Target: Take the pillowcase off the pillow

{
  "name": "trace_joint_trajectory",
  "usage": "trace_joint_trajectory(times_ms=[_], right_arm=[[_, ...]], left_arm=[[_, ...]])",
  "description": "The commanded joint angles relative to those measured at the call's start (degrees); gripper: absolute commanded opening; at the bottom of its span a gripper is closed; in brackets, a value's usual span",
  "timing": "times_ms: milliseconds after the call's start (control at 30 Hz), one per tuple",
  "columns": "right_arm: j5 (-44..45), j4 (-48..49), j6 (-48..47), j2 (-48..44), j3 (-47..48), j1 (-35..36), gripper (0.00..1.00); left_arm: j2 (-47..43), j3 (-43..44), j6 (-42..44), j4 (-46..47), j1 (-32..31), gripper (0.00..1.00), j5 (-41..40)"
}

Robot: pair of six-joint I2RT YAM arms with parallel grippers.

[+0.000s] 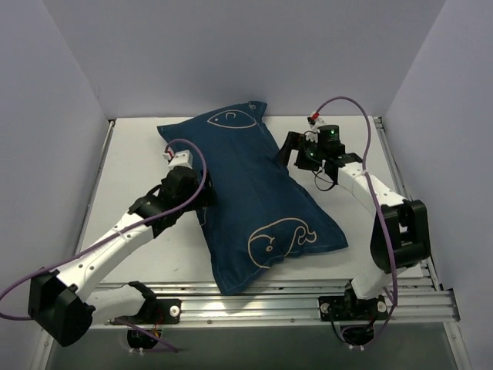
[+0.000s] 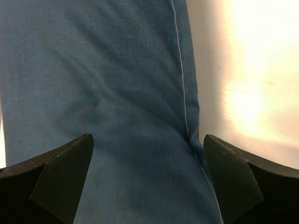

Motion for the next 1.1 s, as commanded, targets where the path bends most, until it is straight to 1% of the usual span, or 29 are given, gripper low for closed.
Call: trace_joint_trajectory(times_ms=[0,100,167,233,300,333,367,400,433,467,500,533,667,700,767,833,867,933,967,1033,1067], right_arm=[[-11.2,5.44,-0.2,6.93,3.56,-1.5,1.0],[-14.99,10.46,2.0,12.91,3.74,-1.15,1.0],[-16.93,10.55,1.3,16.77,4.71,0.43,1.0],[-17.99,10.81,-0.45,18.28,4.8,2.1,0.98],[-19.3,11.52,-1.33,19.34,4.62,4.3,0.9],[-20.09,11.61,-1.95,19.6,4.71,4.91,0.83],[-21.49,11.35,-2.39,19.69,5.06,5.96,0.63],[-22.12,11.0,-2.83,19.52,5.41,6.32,0.51],[-22.3,10.47,-3.61,19.08,5.68,6.67,0.36],[-22.04,8.72,-4.32,17.68,6.72,7.2,0.12],[-21.43,7.84,-4.93,16.54,7.25,7.46,0.03],[-20.46,6.7,-6.16,15.22,7.87,7.64,0.0],[-17.91,-1.2,-8.27,7.41,13.4,8.52,0.0],[-15.9,-2.53,-8.89,6.17,16.46,8.96,0.0],[-14.13,-7.78,-10.3,3.62,19.81,10.45,0.0],[-12.46,-10.0,-11.27,2.65,24.37,12.38,0.0],[-12.11,-11.58,-11.62,2.03,25.44,13.35,0.0],[-9.05,-12.91,-13.55,1.5,26.68,15.63,0.0],[-7.72,-13.18,-14.34,0.98,26.25,18.08,0.0],[-6.4,-11.95,-14.61,0.1,22.32,19.77,0.0],[-6.39,-10.99,-14.35,-0.08,20.81,20.9,0.0]], left_arm=[[4.84,-0.4,-0.18,10.29,4.13,0.94,3.31],[9.24,-2.07,-1.5,14.34,5.37,0.94,5.51],[11.78,-5.4,-2.91,16.46,5.37,0.94,6.39],[13.63,-9.25,-5.01,20.06,5.37,0.94,6.92],[16.88,-11.47,-6.24,23.3,5.37,0.94,8.06],[17.94,-12.35,-7.12,24.54,5.28,0.94,8.59],[20.13,-13.57,-7.74,25.6,5.19,0.94,9.2],[21.19,-13.93,-8.27,27.61,5.11,0.94,9.82],[22.07,-14.2,-8.71,28.41,5.02,0.94,10.95],[23.82,-14.11,-8.89,28.42,4.93,0.94,11.31],[24.53,-13.77,-8.97,30.68,4.41,0.94,11.49],[25.06,-13.24,-9.06,30.97,4.05,0.94,11.84],[26.56,-7.98,-9.24,30.71,1.51,0.94,11.84],[26.65,-4.48,-9.24,29.92,0.81,0.94,11.76],[26.56,-0.6,-8.8,29.48,-2.17,0.94,10.19],[26.56,4.4,-8.54,29.47,-4.03,0.94,8.69],[26.56,5.47,-8.71,29.65,-5.08,0.94,7.9],[26.48,7.32,-10.54,30.88,-5.27,0.94,7.89],[25.95,7.42,-11.08,30.97,-5.18,0.94,7.45],[24.64,5.59,-12.48,30.97,-5.27,0.94,6.57],[22.45,4.36,-13.01,31.14,-5.27,0.94,6.31]])
